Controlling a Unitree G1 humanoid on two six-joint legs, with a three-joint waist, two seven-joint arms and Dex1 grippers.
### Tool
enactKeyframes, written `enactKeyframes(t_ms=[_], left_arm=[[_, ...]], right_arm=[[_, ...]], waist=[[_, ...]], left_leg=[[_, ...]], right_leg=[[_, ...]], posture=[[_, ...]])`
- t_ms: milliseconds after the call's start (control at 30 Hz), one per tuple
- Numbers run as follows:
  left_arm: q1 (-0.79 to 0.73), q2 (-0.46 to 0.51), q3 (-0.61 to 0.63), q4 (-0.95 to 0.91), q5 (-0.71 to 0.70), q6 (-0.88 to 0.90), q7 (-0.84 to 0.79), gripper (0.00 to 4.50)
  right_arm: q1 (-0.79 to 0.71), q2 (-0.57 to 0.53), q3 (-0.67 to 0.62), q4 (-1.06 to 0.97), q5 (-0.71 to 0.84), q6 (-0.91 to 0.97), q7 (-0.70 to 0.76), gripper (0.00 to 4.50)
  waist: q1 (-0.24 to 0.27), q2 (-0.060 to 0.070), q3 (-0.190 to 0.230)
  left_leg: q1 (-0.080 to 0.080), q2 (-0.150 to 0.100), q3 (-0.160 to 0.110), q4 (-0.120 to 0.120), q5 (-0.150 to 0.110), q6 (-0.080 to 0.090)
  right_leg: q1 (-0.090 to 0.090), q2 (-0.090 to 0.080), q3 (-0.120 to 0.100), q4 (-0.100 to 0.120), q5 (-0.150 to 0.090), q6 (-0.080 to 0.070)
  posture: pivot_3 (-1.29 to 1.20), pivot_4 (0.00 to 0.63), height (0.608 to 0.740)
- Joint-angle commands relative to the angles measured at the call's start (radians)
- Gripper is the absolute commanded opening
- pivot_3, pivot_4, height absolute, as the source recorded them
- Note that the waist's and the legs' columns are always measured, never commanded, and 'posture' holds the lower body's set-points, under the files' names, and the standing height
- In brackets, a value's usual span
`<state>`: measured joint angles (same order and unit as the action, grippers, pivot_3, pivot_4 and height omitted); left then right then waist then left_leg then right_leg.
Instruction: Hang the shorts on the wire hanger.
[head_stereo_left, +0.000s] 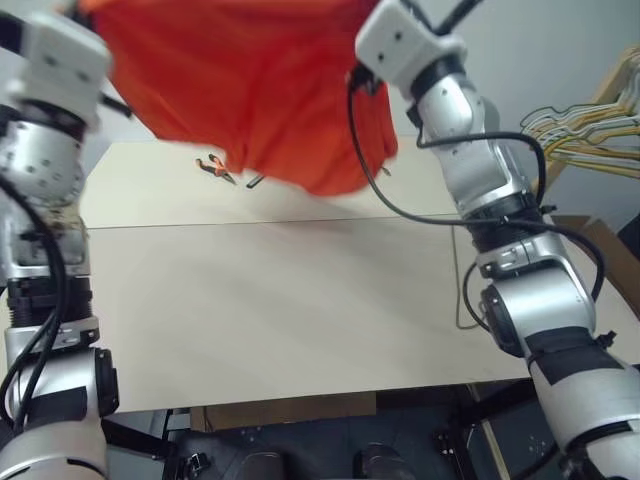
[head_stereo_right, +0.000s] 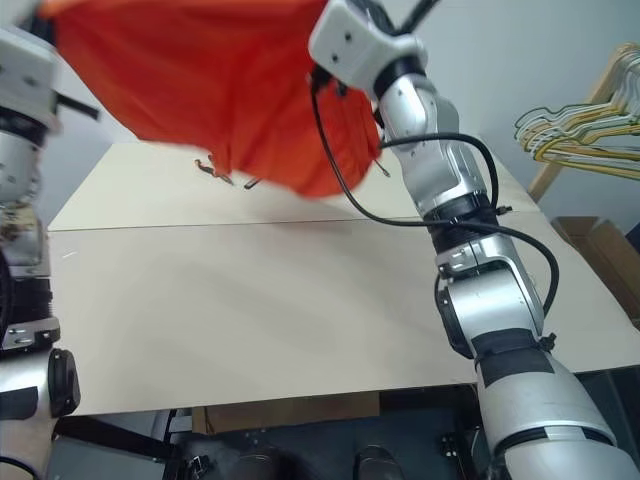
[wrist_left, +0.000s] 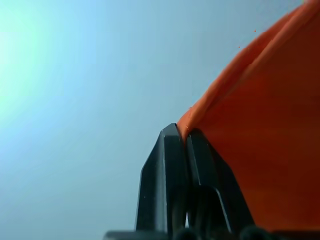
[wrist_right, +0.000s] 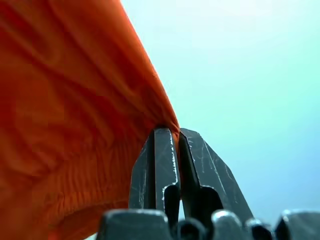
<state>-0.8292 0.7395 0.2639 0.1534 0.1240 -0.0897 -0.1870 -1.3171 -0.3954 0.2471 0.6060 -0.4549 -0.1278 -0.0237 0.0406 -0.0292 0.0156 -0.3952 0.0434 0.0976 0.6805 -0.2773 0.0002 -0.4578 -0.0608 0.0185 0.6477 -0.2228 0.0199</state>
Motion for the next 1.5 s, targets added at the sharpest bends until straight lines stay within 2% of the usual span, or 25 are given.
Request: enactKeyframes(t_ms=[33,167,233,400,533,567,633,733,900,1200,1300,1500], left_arm=[[0.116,0.065,0.104,-0.104,-0.128,0.005,-0.127,0.03],[0.342,0.106,0.141,-0.227,-0.261,0.021,-0.313,0.03],[0.519,0.13,0.16,-0.29,-0.322,0.037,-0.441,0.03],[0.899,0.175,0.164,-0.441,-0.415,0.133,-0.676,0.03],[1.088,0.231,0.13,-0.467,-0.352,0.128,-0.787,0.03],[1.128,0.255,0.106,-0.454,-0.295,0.122,-0.797,0.03],[1.189,0.295,0.063,-0.431,-0.213,0.119,-0.815,0.03],[1.251,0.327,0.044,-0.438,-0.186,0.127,-0.857,0.03],[1.327,0.345,0.074,-0.511,-0.219,0.181,-0.935,0.03],[1.387,0.361,0.133,-0.555,-0.194,0.23,-0.992,0.03],[1.393,0.367,0.151,-0.536,-0.185,0.209,-1.01,0.71],[1.394,0.386,0.189,-0.513,-0.192,0.214,-1.061,2.67]], right_arm=[[0.095,-0.017,-0.027,-0.041,0.047,-0.079,0.046,0.0],[0.225,-0.035,0.031,-0.115,0.039,-0.152,0.161,0.0],[0.326,-0.052,0.08,-0.172,0.046,-0.2,0.262,0.0],[0.523,-0.091,0.188,-0.272,0.017,-0.27,0.427,0.0],[0.613,-0.147,0.243,-0.323,0.011,-0.328,0.559,0.0],[0.634,-0.178,0.257,-0.349,0.025,-0.347,0.618,0.0],[0.668,-0.239,0.272,-0.409,0.08,-0.371,0.743,0.0],[0.693,-0.293,0.276,-0.47,0.134,-0.388,0.856,0.0],[0.71,-0.328,0.279,-0.505,0.176,-0.453,0.951,0.0],[0.764,-0.35,0.291,-0.539,0.245,-0.528,1.079,0.0],[0.776,-0.355,0.296,-0.557,0.263,-0.532,1.117,0.92],[0.812,-0.387,0.278,-0.623,0.353,-0.467,1.196,3.06]], waist=[[-0.017,0.0,-0.003],[-0.035,0.0,-0.003],[-0.041,0.001,-0.002],[-0.05,0.001,-0.001],[-0.044,0.001,0.0],[-0.039,0.001,0.0],[-0.027,0.003,0.001],[-0.025,0.002,0.001],[-0.028,0.001,0.001],[-0.027,0.0,0.002],[-0.026,0.0,0.002],[-0.025,-0.001,0.002]], left_leg=[[0.003,0.0,0.0,-0.001,-0.001,0.0],[0.005,0.001,0.003,0.002,-0.003,0.002],[0.004,0.002,0.003,0.005,-0.002,0.003],[0.018,0.005,0.004,0.006,-0.008,0.014],[0.027,0.006,0.004,0.006,-0.008,0.013],[0.028,0.006,0.004,0.006,-0.007,0.012],[0.034,0.006,0.004,0.005,-0.007,0.012],[0.041,0.006,0.005,0.001,-0.007,0.012],[0.041,0.008,0.006,0.0,-0.007,0.012],[0.042,0.008,0.006,0.0,-0.007,0.012],[0.042,0.008,0.006,0.0,-0.007,0.012],[0.042,0.008,0.006,0.0,-0.007,0.012]], right_leg=[[0.002,0.0,-0.003,-0.001,0.0,0.0],[0.01,-0.002,-0.005,-0.009,-0.001,0.0],[0.01,-0.002,-0.004,-0.008,0.0,-0.001],[0.02,0.0,-0.004,-0.007,0.0,-0.004],[0.025,0.001,-0.004,-0.002,-0.002,-0.008],[0.026,0.001,-0.004,-0.001,-0.003,-0.009],[0.031,0.002,-0.005,-0.002,-0.004,-0.01],[0.036,0.001,-0.004,-0.002,-0.007,-0.011],[0.035,0.002,-0.004,-0.002,-0.008,-0.013],[0.035,0.001,-0.004,-0.002,-0.008,-0.014],[0.035,0.001,-0.004,-0.002,-0.008,-0.014],[0.035,0.001,-0.004,-0.002,-0.012,-0.02]], posture=[[0.12,0.0,0.74],[0.13,0.0,0.74],[0.13,0.0,0.74],[0.13,0.0,0.74],[0.14,0.0,0.74],[0.14,0.0,0.74],[0.13,0.0,0.74],[0.13,0.0,0.74],[0.12,0.0,0.74],[0.12,0.0,0.74],[0.12,0.0,0.74],[0.1,0.0,0.74]])
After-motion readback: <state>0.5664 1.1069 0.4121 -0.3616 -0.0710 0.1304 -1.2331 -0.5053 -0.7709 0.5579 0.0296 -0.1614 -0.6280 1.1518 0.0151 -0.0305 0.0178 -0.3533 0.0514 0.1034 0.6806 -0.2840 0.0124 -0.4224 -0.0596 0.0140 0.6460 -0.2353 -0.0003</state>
